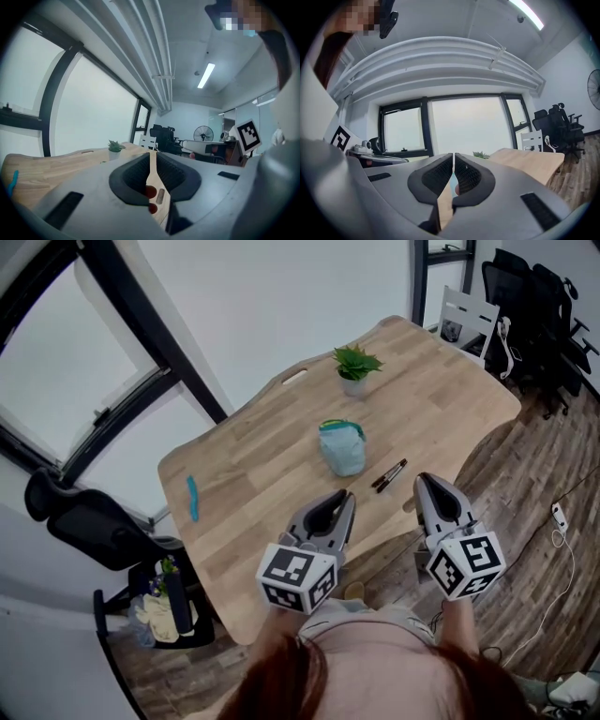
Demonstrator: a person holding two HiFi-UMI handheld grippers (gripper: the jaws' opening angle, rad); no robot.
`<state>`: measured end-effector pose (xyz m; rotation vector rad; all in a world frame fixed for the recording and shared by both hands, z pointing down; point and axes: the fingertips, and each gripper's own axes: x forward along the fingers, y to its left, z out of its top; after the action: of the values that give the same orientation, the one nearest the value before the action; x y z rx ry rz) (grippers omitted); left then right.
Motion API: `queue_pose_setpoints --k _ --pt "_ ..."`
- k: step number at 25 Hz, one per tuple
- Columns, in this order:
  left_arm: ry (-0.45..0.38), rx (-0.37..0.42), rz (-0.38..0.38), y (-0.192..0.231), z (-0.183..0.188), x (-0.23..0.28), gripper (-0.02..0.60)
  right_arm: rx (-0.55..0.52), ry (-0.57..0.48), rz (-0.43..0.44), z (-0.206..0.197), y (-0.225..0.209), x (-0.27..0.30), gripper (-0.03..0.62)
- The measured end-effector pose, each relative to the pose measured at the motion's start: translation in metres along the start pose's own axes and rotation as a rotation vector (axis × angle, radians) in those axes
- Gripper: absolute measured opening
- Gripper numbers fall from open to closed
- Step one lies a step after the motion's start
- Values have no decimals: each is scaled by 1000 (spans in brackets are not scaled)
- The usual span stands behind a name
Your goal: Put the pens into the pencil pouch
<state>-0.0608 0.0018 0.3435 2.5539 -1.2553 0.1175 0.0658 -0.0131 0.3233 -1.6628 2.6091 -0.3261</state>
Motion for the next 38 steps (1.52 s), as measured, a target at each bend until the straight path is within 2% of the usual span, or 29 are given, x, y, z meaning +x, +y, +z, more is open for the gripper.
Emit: queue_pose_setpoints --k 9,14,18,26,38 --pt "41 -85 28 41 -8 24 58 29 96 -9 -26 -15 21 2" --pt "77 -81 79 68 -12 47 63 42 136 10 -36 -34 43 5" --pt "97 -99 125 88 -14 68 63 69 171 29 -42 -54 63 35" --pt "138 -130 188 138 -14 108 63 99 247 15 -61 -96 102 54" --pt "222 -203 188 190 -31 158 83 129 355 -46 -98 -146 138 71"
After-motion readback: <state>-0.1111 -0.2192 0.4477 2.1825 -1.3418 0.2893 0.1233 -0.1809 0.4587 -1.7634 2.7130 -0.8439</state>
